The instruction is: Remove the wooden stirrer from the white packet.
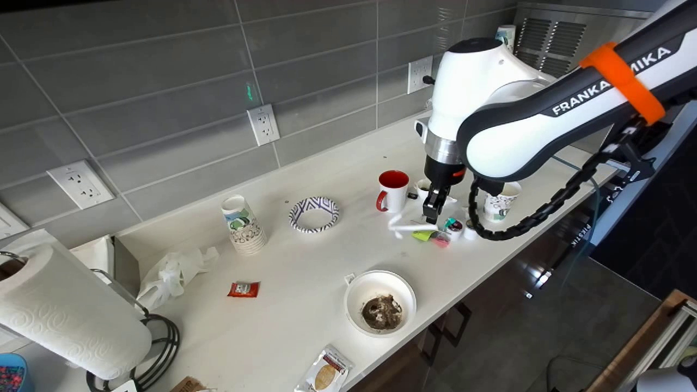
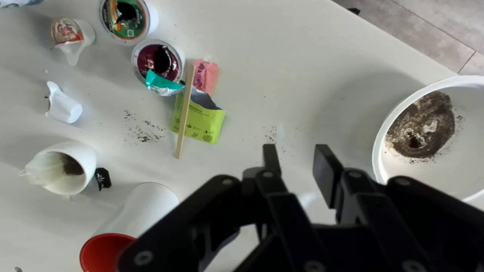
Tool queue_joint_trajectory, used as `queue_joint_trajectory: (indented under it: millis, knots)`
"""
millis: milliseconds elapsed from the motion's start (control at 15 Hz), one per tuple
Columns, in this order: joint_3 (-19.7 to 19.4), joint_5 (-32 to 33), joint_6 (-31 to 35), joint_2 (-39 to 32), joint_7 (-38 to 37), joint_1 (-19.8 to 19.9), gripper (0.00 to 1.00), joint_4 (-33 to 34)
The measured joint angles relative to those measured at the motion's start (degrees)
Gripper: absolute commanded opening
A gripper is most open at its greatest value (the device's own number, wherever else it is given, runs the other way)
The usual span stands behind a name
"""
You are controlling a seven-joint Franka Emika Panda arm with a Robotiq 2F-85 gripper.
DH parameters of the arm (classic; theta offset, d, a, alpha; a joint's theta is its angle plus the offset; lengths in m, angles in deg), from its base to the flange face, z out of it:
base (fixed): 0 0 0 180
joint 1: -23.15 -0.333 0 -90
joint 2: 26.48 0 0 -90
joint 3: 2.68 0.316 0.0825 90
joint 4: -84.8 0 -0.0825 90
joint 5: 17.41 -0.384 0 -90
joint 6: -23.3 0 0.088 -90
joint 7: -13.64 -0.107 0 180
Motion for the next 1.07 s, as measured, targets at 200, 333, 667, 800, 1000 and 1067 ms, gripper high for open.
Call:
queue_joint_trajectory:
  millis: [200,333,667,800,1000,1067]
  knots:
    - [0.0,-2.1,0.2,-0.1,1.8,0.0,0.86,0.1]
    - [0.0,-3.2,0.2,-0.1,2.8,0.0,0.99,0.1]
    - [0.1,-5.9,0.2,0.3,5.4,-0.3,1.0,0.5]
    - [0.3,-5.4,0.2,1.3,4.4,-0.3,1.0,0.5]
    - [1.0,-4.9,0.2,4.1,1.8,-0.4,1.0,0.0]
    - [1.3,-4.7,0.1,5.1,1.0,-0.5,1.0,-0.3]
